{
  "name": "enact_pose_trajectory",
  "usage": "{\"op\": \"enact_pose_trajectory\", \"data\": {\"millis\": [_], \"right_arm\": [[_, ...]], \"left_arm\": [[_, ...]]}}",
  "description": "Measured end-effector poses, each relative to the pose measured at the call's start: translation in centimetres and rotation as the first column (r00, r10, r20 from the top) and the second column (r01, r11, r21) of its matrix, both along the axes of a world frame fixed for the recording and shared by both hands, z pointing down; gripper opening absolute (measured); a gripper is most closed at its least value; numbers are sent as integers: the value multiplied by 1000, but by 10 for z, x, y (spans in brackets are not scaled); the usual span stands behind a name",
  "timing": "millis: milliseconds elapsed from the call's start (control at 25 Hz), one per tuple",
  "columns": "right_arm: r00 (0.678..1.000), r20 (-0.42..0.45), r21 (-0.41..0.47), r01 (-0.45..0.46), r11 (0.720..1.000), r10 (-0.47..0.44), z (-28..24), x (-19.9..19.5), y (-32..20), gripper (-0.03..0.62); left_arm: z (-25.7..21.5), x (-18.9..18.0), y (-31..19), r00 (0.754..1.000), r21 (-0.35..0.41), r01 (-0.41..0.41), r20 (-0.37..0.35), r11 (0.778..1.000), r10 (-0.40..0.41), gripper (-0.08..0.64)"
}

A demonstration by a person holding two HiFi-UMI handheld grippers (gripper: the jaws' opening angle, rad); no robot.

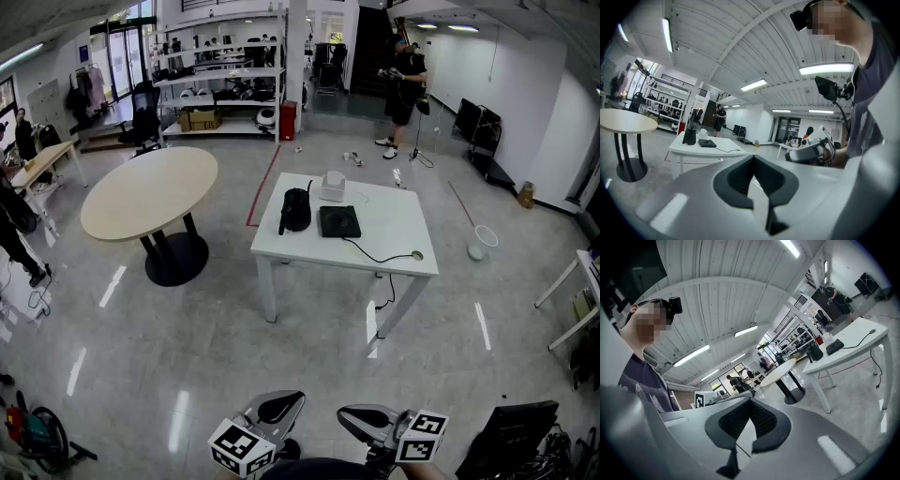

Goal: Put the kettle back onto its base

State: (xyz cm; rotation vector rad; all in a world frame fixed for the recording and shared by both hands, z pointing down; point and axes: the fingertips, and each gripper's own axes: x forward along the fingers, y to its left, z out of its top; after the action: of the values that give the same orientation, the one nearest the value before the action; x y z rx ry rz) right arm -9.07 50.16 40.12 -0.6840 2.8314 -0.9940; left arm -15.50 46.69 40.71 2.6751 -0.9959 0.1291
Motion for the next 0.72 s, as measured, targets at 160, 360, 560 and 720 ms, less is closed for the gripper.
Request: {"op": "enact_pose_trajectory", "data": {"millis": [160,360,560,720], "right_arm": [[1000,-24,16,-9,1000,10,-2,-23,-31,0],[999,-46,26,-24,999,25,-8,-50,-45,0],[995,-96,21,-26,999,28,-5,-59,-65,0],[994,-94,-7,-49,999,48,-2,-59,-68,0]], "left_arm": [[-2,-29,-20,998,-9,26,-61,1000,-26,0],[-5,-57,-33,997,17,18,-74,1000,-17,0],[-7,-63,-58,993,29,9,-115,1000,-6,0],[4,-58,-56,994,-21,-18,-110,1000,15,0]]}}
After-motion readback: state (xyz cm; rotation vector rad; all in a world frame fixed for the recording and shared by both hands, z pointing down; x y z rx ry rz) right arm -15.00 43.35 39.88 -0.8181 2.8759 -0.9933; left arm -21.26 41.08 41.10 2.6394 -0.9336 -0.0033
